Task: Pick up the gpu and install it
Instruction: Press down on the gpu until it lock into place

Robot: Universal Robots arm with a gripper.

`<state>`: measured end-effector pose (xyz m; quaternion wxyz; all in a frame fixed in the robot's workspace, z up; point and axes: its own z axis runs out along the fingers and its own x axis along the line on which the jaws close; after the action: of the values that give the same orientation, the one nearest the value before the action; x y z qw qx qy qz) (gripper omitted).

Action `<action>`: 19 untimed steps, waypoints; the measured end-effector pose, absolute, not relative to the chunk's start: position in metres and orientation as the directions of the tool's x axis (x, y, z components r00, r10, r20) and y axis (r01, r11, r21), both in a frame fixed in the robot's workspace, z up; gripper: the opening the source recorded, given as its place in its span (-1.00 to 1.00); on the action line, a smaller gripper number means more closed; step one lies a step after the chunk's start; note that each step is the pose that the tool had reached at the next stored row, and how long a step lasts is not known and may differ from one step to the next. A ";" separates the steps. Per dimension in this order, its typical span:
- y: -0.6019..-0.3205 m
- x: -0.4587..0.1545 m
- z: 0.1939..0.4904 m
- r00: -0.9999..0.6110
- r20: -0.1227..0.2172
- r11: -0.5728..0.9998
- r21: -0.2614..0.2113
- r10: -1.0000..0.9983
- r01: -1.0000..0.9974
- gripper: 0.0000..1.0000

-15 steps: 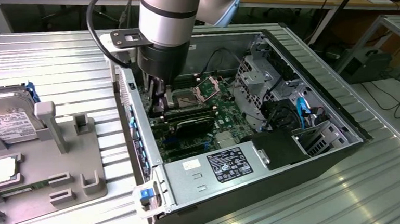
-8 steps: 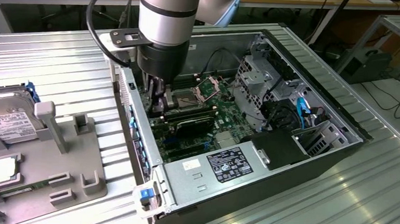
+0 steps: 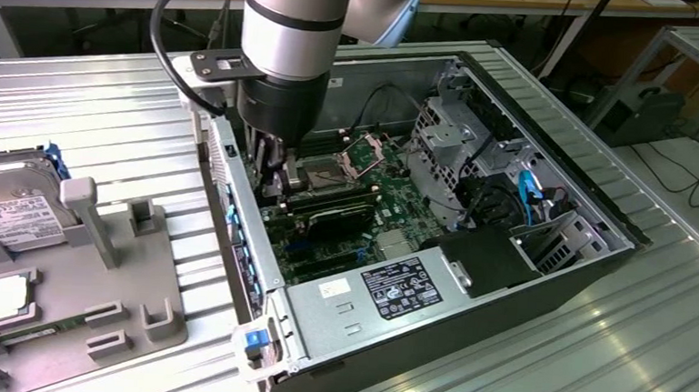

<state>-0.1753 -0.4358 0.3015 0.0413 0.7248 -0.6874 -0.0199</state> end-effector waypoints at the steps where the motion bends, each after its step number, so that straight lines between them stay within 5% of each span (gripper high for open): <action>1: -0.436 -0.175 0.302 0.054 0.028 -0.052 0.092 -0.998 -0.994 -0.79; 9: -0.436 -0.175 0.301 0.056 0.025 -0.051 0.147 -0.998 -0.988 -0.79; 19: -0.436 -0.171 0.290 0.056 0.025 -0.052 0.145 -0.998 -0.988 -0.79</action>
<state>-0.1710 -0.4358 0.2901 0.0616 0.7240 -0.6859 -0.0409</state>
